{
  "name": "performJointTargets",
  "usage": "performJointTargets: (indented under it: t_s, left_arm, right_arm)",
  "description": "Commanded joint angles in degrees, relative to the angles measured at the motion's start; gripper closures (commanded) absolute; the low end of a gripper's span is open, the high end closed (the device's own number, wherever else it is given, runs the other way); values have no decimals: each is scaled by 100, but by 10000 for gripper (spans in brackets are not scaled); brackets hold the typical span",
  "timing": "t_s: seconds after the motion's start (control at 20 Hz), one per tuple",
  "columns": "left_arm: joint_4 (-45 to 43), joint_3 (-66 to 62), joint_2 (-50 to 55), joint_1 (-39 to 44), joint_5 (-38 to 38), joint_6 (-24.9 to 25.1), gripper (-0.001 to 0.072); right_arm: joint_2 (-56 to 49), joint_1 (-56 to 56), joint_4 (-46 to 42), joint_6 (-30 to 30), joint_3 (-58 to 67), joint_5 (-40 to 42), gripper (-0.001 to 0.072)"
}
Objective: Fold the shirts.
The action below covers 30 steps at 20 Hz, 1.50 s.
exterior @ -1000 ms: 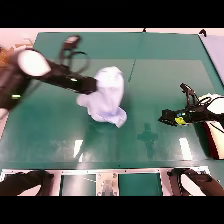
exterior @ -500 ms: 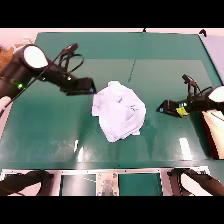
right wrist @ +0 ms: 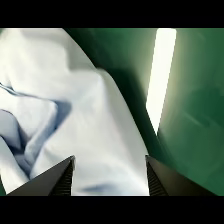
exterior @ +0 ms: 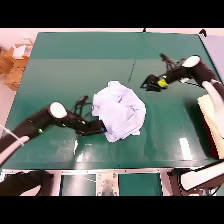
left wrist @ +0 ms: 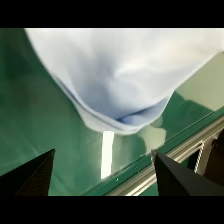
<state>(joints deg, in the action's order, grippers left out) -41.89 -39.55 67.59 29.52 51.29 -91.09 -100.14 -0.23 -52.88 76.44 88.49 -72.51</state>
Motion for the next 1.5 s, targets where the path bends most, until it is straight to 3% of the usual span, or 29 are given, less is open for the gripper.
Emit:
performJointTargets:
  t_s: [0.0,0.15,0.2,0.25,0.3,0.4,0.45,0.55,0.75,1.0,1.25,1.45]
  left_arm:
    - [1200,431,476,612,-1088,479,2]
    - [1405,431,826,684,-1040,627,4]
    - [1408,428,822,686,-1169,612,143]
    - [1405,417,820,684,-1292,614,391]
    - [1405,407,820,684,-1373,619,523]
    - [1403,385,820,684,-1488,625,685]
    - [1401,385,820,684,-1506,621,684]
    - [1379,385,817,678,-1504,625,685]
    - [614,385,575,334,-1139,481,687]
    - [-1554,385,-1029,-776,-831,-918,687]
    - [-1733,208,-1829,-1853,-595,-699,687]
    - [-1738,-1456,-1832,-1899,-103,-238,687]
  right_arm:
    - [-1272,621,144,-109,1493,-271,186]
    - [-1998,1091,144,-109,2472,-254,168]
    - [-2168,1209,144,-109,2667,-245,168]
    - [-2264,1309,149,-111,2728,-219,168]
    - [-2337,1416,149,-155,2728,-162,168]
    - [-2435,1578,146,-216,2728,-149,168]
    - [-2465,1639,146,-216,2728,-155,203]
    - [-2444,1661,149,-212,2730,-179,688]
    - [-2081,1224,125,-133,2787,-160,693]
    - [-879,-59,79,81,2778,-695,694]
    - [413,-874,-483,138,2385,-1628,694]
    - [1759,-1073,-503,90,2065,-1523,694]
